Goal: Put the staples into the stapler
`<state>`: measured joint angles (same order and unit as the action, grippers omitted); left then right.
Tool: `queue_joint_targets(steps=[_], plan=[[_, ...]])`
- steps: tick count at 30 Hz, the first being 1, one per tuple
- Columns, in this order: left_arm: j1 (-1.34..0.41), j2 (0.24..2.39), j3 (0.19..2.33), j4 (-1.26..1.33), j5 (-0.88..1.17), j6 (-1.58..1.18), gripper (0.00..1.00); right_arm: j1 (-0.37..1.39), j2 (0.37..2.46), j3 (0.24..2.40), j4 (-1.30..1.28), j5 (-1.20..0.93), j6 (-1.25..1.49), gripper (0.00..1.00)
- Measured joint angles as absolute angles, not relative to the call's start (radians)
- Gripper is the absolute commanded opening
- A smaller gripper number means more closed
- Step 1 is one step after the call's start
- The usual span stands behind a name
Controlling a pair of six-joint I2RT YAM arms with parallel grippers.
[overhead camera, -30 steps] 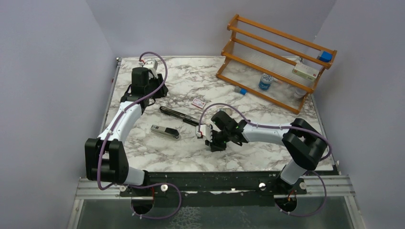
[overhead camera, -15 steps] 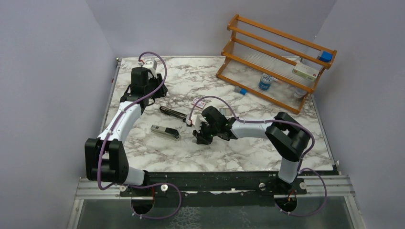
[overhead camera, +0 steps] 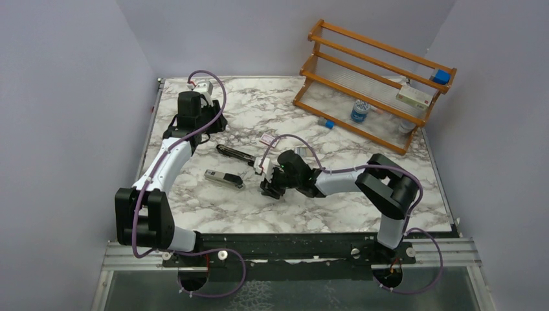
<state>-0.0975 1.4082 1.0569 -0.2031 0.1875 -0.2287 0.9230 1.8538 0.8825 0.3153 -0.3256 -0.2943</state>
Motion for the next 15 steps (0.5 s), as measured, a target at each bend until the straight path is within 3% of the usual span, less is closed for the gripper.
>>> queue_joint_targets(steps=[8, 15], plan=[[-0.097, 1.408, 1.057, -0.203, 0.187, -0.228, 0.41, 0.923, 1.842, 0.819, 0.415, -0.336, -0.315, 0.36], [-0.097, 1.408, 1.057, -0.203, 0.188, -0.228, 0.41, 0.924, 1.825, 0.772, 0.474, -0.334, -0.319, 0.18]])
